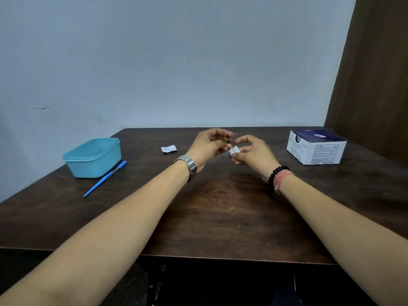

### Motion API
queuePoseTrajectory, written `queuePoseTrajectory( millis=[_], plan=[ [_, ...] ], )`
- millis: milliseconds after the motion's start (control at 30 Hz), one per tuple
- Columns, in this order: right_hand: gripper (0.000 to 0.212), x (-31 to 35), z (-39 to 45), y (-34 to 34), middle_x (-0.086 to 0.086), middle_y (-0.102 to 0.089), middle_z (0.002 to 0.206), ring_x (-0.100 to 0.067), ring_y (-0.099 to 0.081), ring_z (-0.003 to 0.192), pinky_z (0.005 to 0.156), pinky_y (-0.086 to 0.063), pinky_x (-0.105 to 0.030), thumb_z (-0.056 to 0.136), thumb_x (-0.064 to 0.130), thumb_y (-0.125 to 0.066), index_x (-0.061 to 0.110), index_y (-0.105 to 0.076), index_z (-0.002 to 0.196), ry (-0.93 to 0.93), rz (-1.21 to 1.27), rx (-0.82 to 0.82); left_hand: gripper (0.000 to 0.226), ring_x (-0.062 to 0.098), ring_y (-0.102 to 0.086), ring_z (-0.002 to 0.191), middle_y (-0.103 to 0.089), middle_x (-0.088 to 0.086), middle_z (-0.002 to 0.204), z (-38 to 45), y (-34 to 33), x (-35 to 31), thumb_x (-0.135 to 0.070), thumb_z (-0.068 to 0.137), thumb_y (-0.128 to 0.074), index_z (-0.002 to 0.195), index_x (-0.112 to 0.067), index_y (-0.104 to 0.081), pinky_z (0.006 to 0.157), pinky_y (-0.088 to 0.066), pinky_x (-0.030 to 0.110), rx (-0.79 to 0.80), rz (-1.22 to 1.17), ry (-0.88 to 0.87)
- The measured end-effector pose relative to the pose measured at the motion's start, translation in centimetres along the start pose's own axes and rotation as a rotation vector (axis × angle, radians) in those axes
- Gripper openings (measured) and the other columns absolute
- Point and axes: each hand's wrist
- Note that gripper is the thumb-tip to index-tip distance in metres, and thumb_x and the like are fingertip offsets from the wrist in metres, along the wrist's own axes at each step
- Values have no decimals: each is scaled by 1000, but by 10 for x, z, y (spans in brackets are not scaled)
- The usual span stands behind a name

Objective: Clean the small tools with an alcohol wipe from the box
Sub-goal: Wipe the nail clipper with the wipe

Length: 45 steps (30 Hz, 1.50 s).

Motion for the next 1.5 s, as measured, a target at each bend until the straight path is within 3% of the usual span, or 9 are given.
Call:
queuePoseTrajectory(
  millis=[100,167,533,633,800,1000,1133,1333,1500],
  plan=[
    [32,1,-1,-1,-19,-73,89,-27,-72,77,71,-59,-33,81,-4,-69,10,-59,107,6,18,10,16,5,-65,81,-69,-7,87,-1,4,-1,-6,83,-66,91,-19,-70,74,-49,10,-54,464,-159],
    [32,1,-2,-1,-16,-74,87,-26,-73,78,71,-59,-32,81,-4,-70,9,-59,108,10,14,19,7,4,-65,81,-70,-11,83,-3,4,-2,-15,83,-70,89,-20,-71,70,-44,4,-87,587,-221],
    [9,2,-2,-3,-14,-73,81,-18,-69,74,73,-57,-28,84,2,-69,10,-68,81,40,96,30,6,5,-68,70,-69,-12,69,2,6,2,-20,80,-75,79,-25,-72,78,-57,30,-276,573,-254],
    [16,6,-2,-4,-7,-73,84,-16,-69,76,71,-58,-25,93,11,-60,11,-72,81,5,186,18,3,9,-69,72,-71,-9,72,3,7,2,-21,80,-75,79,-24,-73,78,-57,35,-298,548,-262],
    [2,8,-6,-1,-8,-71,80,-13,-67,67,68,-58,-24,88,5,-68,7,-66,88,8,241,37,4,6,-69,74,-72,-7,75,1,2,2,-20,80,-75,81,-23,-73,78,-57,33,-231,565,-292],
    [16,8,-9,-1,-10,-72,78,-13,-67,62,63,-56,-21,83,1,-72,4,-64,96,-38,250,69,4,4,-68,75,-73,-7,75,1,0,2,-20,80,-74,81,-23,-73,76,-55,30,-217,603,-330],
    [13,9,-10,-1,-11,-72,77,-10,-67,60,61,-56,-18,82,0,-73,5,-64,90,-70,204,97,4,2,-67,73,-71,-11,73,3,6,2,-23,80,-75,80,-26,-72,74,-56,29,-275,595,-325],
    [18,10,-11,0,-14,-69,74,-16,-64,57,59,-54,-23,82,-2,-72,7,-57,82,-15,262,53,4,1,-66,73,-73,-9,76,-1,-3,4,-21,79,-75,80,-24,-73,73,-52,24,-167,601,-325],
    [14,10,-12,-1,-16,-70,79,-13,-65,60,60,-56,-19,83,0,-72,5,-60,83,-26,208,74,11,5,-68,74,-73,-9,76,3,4,3,-24,78,-76,74,-30,-69,76,-56,32,-283,546,-293]
  ],
)
Point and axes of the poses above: each hand's wrist, its own z-axis towards the middle knuckle, its own y-axis out of the back of the hand, x = y × z
